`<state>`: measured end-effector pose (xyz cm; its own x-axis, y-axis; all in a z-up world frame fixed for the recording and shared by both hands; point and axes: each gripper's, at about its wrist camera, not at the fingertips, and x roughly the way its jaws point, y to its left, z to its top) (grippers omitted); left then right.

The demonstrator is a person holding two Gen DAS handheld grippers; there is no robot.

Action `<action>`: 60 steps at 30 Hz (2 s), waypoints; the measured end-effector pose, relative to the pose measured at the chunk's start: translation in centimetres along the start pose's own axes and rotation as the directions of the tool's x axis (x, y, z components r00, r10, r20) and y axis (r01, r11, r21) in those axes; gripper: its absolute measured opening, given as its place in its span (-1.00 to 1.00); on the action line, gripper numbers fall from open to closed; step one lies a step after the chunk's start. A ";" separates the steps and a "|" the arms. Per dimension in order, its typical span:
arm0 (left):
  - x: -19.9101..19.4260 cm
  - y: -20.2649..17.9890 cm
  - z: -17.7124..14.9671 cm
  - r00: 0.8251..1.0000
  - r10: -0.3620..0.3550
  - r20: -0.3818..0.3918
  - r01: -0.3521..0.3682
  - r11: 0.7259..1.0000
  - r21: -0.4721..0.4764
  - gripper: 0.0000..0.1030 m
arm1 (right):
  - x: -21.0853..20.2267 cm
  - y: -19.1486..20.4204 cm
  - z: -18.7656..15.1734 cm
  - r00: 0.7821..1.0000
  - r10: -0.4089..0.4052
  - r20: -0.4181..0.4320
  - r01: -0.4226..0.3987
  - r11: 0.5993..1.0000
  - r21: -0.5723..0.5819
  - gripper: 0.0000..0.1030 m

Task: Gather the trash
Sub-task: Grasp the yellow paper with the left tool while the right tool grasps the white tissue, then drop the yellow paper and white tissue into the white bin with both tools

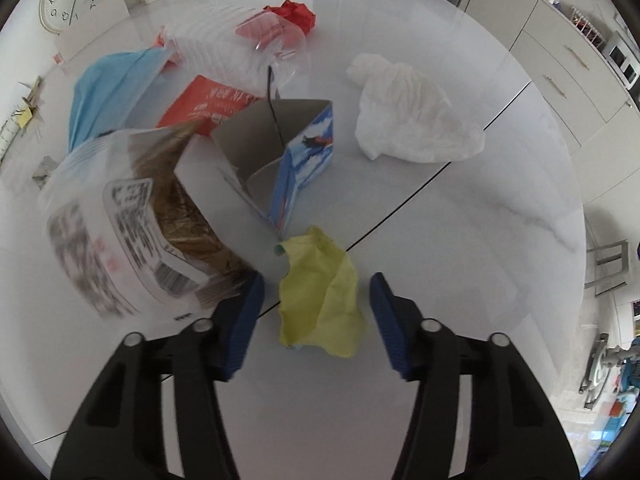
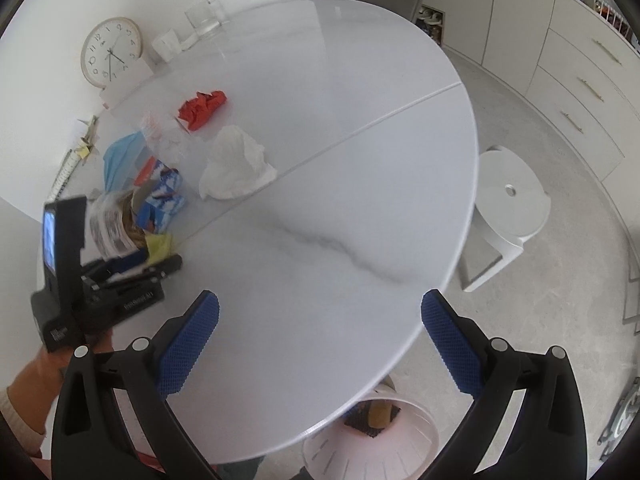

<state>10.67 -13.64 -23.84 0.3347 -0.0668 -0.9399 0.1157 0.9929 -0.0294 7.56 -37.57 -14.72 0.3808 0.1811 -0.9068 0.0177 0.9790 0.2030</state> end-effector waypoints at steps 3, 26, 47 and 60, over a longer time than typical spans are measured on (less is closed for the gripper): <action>-0.1 0.3 0.1 1.000 -0.011 -0.004 0.011 1.000 0.001 -0.28 | 0.4 0.3 0.6 1.000 0.014 0.001 -0.014 1.000 0.004 0.95; -5.7 2.3 -1.1 0.995 -0.087 0.039 0.081 0.988 0.134 -0.30 | 15.2 10.0 13.3 0.996 -0.031 -0.085 0.008 0.964 -0.266 0.80; -12.1 -6.0 -6.3 0.973 -0.232 0.012 0.208 0.893 0.399 -0.30 | -1.2 -0.1 -3.2 1.000 0.005 -0.028 -0.005 1.000 0.023 -0.76; -14.8 -21.6 -15.2 0.930 -0.325 -0.173 0.355 0.668 0.654 -0.30 | -10.6 -9.7 -21.2 0.996 -0.056 -0.073 0.071 0.973 0.222 -0.71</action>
<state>-10.98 -32.55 -14.42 0.1123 -0.3680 -0.9230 0.8079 0.5746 -0.1308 -16.29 -47.00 -14.91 0.3104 0.1325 -0.9413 0.2491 0.9443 0.2150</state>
